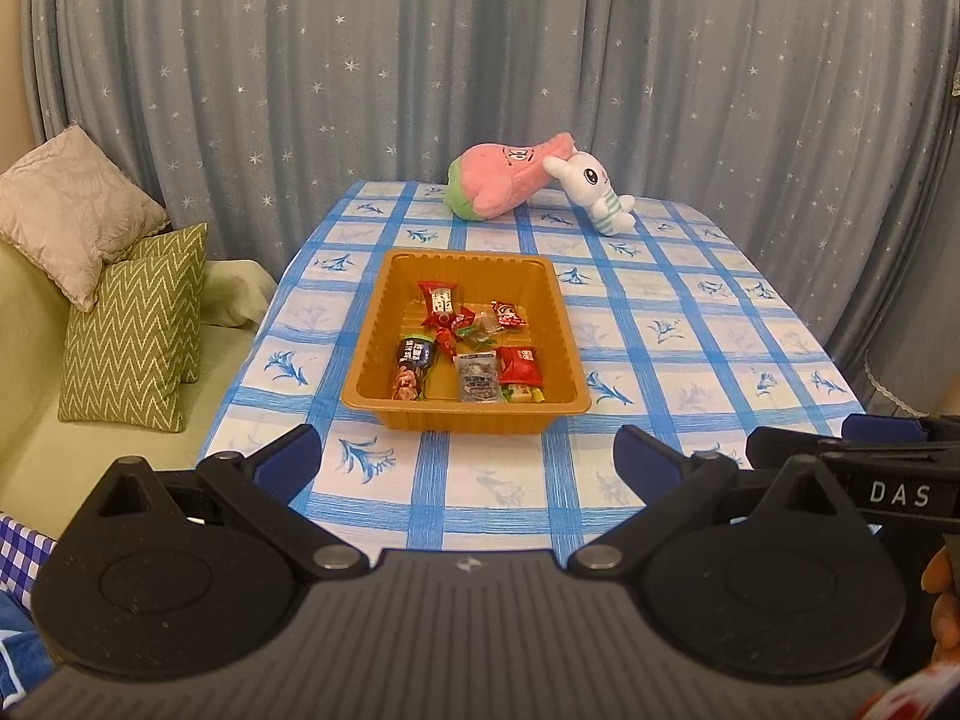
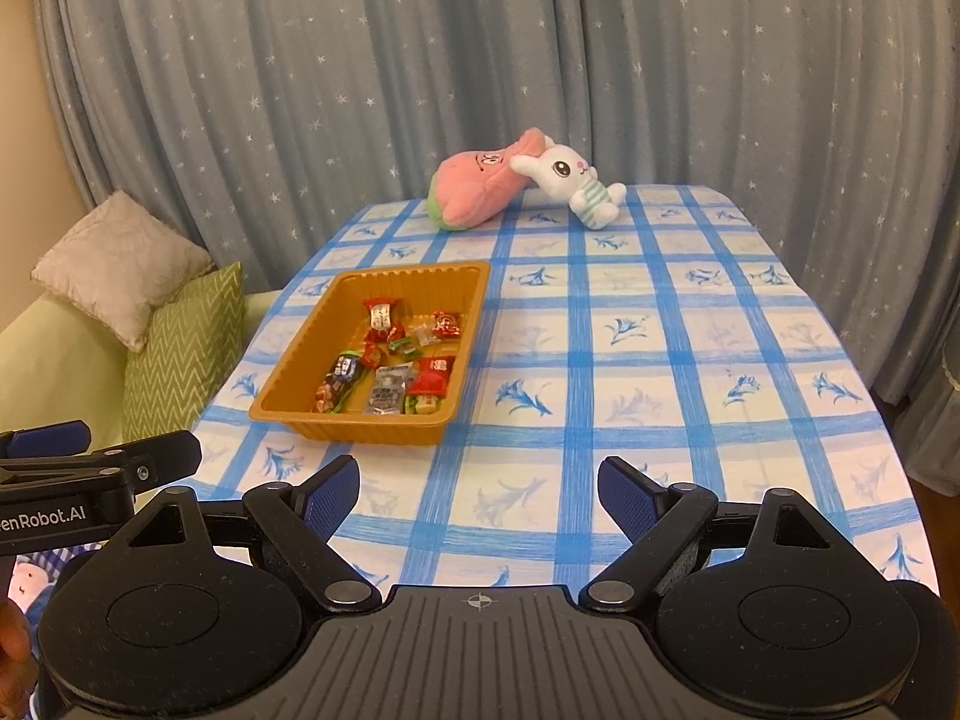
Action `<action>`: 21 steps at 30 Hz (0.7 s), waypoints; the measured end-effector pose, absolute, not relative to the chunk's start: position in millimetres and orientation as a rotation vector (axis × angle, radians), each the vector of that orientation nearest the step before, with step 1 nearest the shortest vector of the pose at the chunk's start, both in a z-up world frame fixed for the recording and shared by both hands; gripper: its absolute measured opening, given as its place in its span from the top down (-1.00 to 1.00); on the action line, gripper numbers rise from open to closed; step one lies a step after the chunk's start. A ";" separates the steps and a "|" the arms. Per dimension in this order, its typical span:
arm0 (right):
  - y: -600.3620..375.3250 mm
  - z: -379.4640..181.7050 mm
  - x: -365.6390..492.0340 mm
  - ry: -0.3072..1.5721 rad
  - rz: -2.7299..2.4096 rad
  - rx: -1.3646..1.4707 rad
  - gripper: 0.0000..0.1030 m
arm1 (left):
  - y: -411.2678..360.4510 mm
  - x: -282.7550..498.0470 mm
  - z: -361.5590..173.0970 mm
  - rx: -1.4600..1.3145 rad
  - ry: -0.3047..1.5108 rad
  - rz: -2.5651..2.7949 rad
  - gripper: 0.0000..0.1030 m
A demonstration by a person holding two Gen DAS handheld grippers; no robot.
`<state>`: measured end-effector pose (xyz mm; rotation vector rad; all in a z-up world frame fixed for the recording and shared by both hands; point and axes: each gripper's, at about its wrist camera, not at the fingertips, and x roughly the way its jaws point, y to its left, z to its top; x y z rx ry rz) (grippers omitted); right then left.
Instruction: Organize snacks
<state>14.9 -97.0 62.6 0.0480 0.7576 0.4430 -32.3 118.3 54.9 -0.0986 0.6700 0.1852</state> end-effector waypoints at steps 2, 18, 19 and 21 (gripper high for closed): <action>-97.2 62.8 14.4 0.757 0.443 0.049 -0.68 | 117.3 -32.6 55.0 -0.098 0.670 0.186 -1.00; -97.9 63.0 14.1 0.756 0.444 0.051 -0.68 | 118.9 -32.7 56.9 -0.093 0.667 0.189 -1.00; -97.8 63.1 14.1 0.757 0.443 0.051 -0.68 | 119.0 -32.7 57.0 -0.093 0.667 0.189 -1.00; -98.1 63.2 14.1 0.757 0.444 0.052 -0.68 | 118.9 -32.8 56.8 -0.093 0.667 0.189 -1.00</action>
